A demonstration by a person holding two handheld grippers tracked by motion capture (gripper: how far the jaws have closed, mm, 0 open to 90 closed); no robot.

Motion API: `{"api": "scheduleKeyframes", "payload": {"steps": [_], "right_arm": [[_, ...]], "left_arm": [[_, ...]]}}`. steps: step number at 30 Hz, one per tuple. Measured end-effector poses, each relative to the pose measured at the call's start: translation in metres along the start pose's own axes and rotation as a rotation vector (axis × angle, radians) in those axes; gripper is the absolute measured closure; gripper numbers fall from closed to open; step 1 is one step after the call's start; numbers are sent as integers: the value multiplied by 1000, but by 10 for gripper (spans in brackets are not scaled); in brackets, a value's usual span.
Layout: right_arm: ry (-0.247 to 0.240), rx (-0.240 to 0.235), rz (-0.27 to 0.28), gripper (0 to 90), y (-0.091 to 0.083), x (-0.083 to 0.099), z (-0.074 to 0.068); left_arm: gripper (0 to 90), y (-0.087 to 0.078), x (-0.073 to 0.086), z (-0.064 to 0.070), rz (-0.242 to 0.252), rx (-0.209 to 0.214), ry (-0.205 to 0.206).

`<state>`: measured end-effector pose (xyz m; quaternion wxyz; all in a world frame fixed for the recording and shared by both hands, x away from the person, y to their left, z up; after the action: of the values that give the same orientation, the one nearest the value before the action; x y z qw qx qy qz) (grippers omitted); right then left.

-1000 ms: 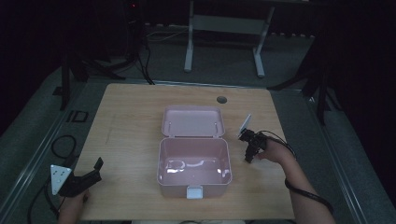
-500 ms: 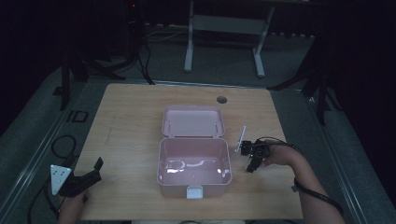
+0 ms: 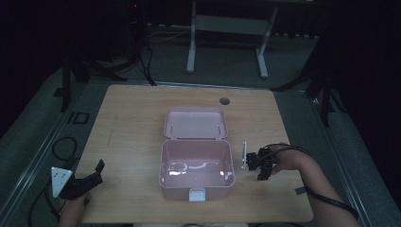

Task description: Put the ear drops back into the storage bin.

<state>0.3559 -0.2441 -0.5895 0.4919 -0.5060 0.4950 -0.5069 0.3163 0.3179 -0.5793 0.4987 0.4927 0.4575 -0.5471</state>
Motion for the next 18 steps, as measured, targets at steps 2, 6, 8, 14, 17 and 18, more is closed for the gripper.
{"api": "scheduleKeyframes", "payload": {"steps": [2, 6, 8, 14, 17, 18], "right_arm": [[-25, 16, -14, 595, -2, 2, -1], [-60, 15, -24, 595, -1, 2, -5], [-66, 18, -34, 594, 1, 3, -6], [-71, 9, -43, 595, 1, 4, -9], [-48, -24, -37, 595, -1, 3, -13], [-37, -32, -35, 595, -2, 3, -14]], "left_arm": [[5, 0, 0, 0, 0, 0, 0], [5, 0, 0, 0, 0, 1, 0], [4, 0, 0, 0, 1, 0, 0], [5, 0, 0, 0, 1, 0, 0], [5, 0, 0, 0, 0, 0, 0], [5, 0, 0, 0, 0, 0, 0]]}}
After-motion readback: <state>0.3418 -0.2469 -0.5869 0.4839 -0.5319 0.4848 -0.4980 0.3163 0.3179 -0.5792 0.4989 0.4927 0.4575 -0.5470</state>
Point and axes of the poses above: each handheld gripper's, and its own axes: y roughly forward along the jaws, x roughly out of its underside, z roughly to its right, the point moved 10 cm from there along y, roughly forward along the jaws, and after that the axes turned 8 degrees about z, right-handed, at the moved point
